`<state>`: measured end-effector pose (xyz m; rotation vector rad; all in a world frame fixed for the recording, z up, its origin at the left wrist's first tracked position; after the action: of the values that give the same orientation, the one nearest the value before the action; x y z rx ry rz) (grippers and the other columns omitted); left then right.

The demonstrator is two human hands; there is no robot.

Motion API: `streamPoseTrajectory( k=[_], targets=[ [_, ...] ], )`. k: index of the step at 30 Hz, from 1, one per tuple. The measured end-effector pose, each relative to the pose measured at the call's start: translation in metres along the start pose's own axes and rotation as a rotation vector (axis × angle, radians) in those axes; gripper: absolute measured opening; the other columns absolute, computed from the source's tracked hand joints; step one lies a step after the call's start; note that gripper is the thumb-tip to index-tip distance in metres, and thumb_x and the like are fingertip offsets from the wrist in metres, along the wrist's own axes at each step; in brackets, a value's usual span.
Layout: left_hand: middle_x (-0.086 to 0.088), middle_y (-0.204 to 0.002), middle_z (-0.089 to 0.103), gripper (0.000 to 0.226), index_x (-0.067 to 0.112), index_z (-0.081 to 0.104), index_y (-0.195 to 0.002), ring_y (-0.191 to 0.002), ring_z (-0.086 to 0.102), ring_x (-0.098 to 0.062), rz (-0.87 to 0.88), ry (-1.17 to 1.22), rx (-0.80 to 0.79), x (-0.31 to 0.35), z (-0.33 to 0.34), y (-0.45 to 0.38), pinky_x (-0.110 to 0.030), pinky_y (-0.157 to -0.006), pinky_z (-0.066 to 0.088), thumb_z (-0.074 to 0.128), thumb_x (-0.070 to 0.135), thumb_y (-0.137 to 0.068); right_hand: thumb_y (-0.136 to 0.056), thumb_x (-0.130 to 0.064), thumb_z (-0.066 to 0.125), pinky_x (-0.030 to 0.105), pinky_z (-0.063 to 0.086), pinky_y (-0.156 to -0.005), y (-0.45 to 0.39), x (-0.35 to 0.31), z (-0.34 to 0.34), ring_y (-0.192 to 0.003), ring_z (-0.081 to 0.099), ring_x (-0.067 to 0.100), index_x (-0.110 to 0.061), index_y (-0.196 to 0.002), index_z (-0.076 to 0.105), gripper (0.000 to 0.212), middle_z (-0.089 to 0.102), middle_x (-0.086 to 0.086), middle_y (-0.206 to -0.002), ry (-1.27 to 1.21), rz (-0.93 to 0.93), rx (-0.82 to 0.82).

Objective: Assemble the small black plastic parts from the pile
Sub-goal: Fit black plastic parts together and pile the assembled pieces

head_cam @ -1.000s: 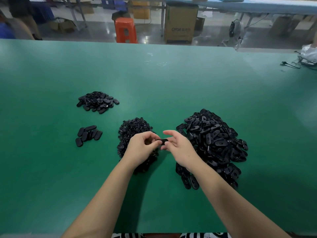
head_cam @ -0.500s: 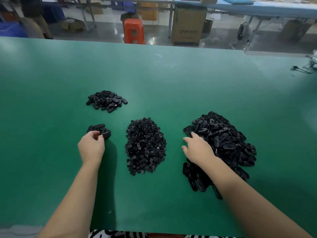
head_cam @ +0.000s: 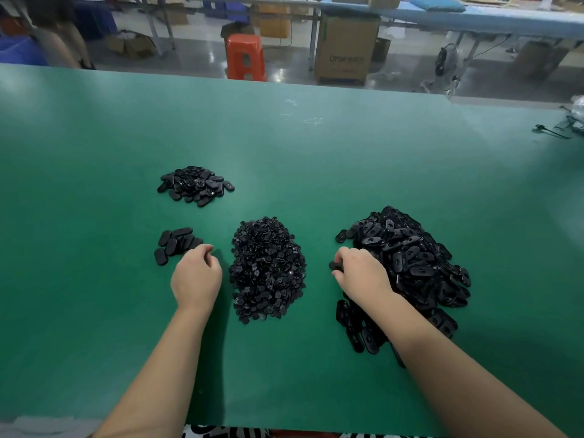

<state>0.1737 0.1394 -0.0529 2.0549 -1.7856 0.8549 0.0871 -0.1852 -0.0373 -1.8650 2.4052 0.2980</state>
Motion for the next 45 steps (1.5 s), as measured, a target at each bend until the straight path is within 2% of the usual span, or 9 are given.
streamPoseTrajectory(
  k=[6,11,14,17,21,26,33,38,45],
  targets=[
    [-0.005,-0.123,0.069,0.033,0.014,0.067,-0.126,-0.097,0.067,-0.027,-0.019,-0.007,0.016,-0.005,0.002,0.0,-0.039,-0.075,0.056,0.048,0.014,-0.1,-0.097,-0.028,0.065,0.037,0.05,-0.093,-0.005,0.004,0.008,-0.12,0.053,0.022,-0.019,-0.133,0.056,0.038,0.064,0.001,-0.121,-0.069,0.041,-0.067],
    [-0.006,-0.129,0.065,0.033,0.013,0.066,-0.126,-0.102,0.066,-0.025,-0.001,-0.014,0.038,-0.005,0.003,0.002,-0.037,-0.074,0.053,0.05,0.012,-0.098,-0.097,-0.018,0.062,0.035,0.05,-0.092,-0.004,0.002,0.009,-0.115,0.054,0.021,-0.022,-0.12,0.067,0.023,0.061,0.001,-0.115,-0.095,0.011,-0.093],
    [-0.007,-0.127,0.066,0.032,0.011,0.067,-0.125,-0.1,0.066,-0.025,0.033,-0.001,0.052,-0.004,0.003,0.004,-0.036,-0.074,0.05,0.052,0.01,-0.097,-0.097,-0.023,0.063,0.031,0.051,-0.086,-0.002,0.002,0.007,-0.1,0.06,0.018,-0.022,-0.113,0.073,0.019,0.06,-0.001,-0.109,-0.198,0.035,-0.092],
    [-0.007,-0.126,0.066,0.031,0.01,0.068,-0.123,-0.09,0.066,-0.025,0.068,0.01,0.051,-0.003,0.003,0.006,-0.034,-0.07,0.047,0.054,0.006,-0.095,-0.096,-0.023,0.065,0.026,0.05,-0.072,0.001,0.004,0.0,-0.078,0.06,0.01,-0.019,-0.111,0.072,0.016,0.064,-0.009,-0.087,-0.484,0.097,-0.038],
    [-0.006,-0.123,0.067,0.031,0.009,0.068,-0.121,-0.084,0.065,-0.025,0.134,0.021,0.039,0.003,0.004,0.01,-0.035,-0.067,0.049,0.055,0.004,-0.094,-0.098,-0.006,0.061,0.029,0.062,-0.071,0.014,-0.004,0.013,-0.076,0.072,0.017,0.0,-0.12,0.059,0.023,0.075,0.011,-0.092,-1.239,0.267,-0.131],
    [-0.005,-0.119,0.069,0.031,0.01,0.068,-0.122,-0.089,0.066,-0.023,0.163,-0.004,0.01,0.006,0.008,0.011,-0.035,-0.07,0.051,0.054,0.006,-0.095,-0.098,0.008,0.053,0.025,0.061,-0.07,0.023,-0.024,0.03,-0.084,0.077,0.022,-0.017,-0.139,0.049,0.048,0.07,0.019,-0.106,-1.498,0.35,-0.144],
    [-0.004,-0.114,0.07,0.03,0.01,0.069,-0.12,-0.089,0.066,-0.023,0.163,0.002,0.015,0.004,0.009,0.011,-0.037,-0.072,0.052,0.054,0.006,-0.095,-0.099,0.007,0.049,0.02,0.059,-0.07,0.028,-0.032,0.052,-0.082,0.076,0.015,-0.013,-0.132,0.052,0.038,0.062,0.017,-0.11,-1.464,0.406,0.028],
    [-0.007,-0.114,0.07,0.028,0.009,0.069,-0.119,-0.084,0.066,-0.029,0.159,0.042,0.02,0.004,0.008,0.01,-0.041,-0.072,0.054,0.054,0.006,-0.096,-0.102,0.002,0.045,0.025,0.061,-0.076,0.032,-0.038,0.053,-0.079,0.076,0.011,-0.03,-0.107,0.048,0.032,0.054,0.013,-0.115,-1.376,0.394,0.138],
    [-0.007,-0.112,0.07,0.028,0.008,0.069,-0.119,-0.084,0.065,-0.029,0.146,0.074,0.019,0.002,0.007,0.01,-0.041,-0.074,0.053,0.054,0.006,-0.096,-0.104,-0.007,0.045,0.016,0.053,-0.066,0.044,-0.037,0.05,-0.081,0.069,0.001,-0.028,-0.12,0.047,0.027,0.057,0.002,-0.097,-1.217,0.334,0.366]
  ],
)
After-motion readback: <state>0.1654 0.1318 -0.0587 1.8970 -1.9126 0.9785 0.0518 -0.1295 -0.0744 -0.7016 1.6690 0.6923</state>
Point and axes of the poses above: each hand's wrist, its own y-axis away from the middle knuckle, its own z-axis out of the palm, x = y × z, the point moved 8 cm from there along -y, towards the middle knuckle
